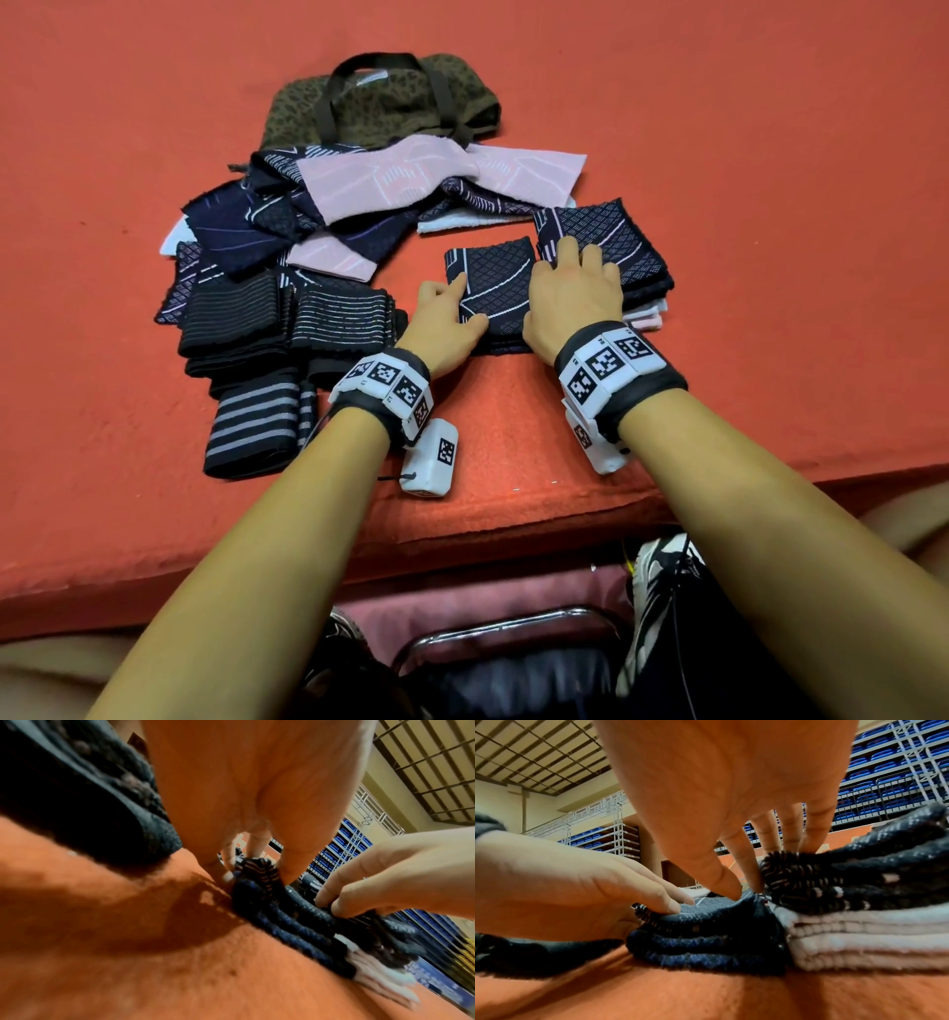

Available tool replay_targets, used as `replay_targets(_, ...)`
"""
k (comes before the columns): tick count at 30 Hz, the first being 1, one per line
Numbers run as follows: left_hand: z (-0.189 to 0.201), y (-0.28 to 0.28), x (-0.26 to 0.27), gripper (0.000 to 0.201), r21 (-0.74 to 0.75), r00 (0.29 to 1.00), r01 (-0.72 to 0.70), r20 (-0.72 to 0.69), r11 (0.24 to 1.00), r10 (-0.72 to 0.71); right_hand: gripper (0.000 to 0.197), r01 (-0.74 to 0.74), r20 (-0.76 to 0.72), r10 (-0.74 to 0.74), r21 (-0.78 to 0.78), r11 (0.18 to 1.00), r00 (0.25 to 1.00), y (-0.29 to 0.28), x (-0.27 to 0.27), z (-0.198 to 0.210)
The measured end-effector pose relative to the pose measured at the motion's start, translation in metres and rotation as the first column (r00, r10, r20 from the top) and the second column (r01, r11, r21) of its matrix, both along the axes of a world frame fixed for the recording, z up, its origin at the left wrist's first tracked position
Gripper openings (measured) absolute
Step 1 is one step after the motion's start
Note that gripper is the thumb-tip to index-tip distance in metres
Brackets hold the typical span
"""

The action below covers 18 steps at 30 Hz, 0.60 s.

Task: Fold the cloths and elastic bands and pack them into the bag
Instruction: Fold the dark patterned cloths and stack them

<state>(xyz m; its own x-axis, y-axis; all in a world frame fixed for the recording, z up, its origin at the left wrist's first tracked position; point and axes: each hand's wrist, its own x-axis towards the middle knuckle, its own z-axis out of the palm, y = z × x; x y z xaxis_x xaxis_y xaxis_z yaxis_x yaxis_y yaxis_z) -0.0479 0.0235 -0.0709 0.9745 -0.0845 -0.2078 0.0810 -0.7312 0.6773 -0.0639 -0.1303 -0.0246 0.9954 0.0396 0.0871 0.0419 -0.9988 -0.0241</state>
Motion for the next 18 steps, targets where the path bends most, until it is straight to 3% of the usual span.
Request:
replay_targets(5,-0.004,-0.003,-0.002,0.062,0.003,0.999,-0.006,0.037,1.000,0.006,0.035,-0.007,0.016,0.007,-0.001,1.000,1.000,-0.003,-0.003,0.004)
replay_targets(18,-0.004,-0.006,0.000,0.051,0.017,0.999,0.029,0.040,0.999,-0.030,0.039,0.040,-0.016,-0.040,0.025,0.999,0.999,-0.002,-0.002,0.012)
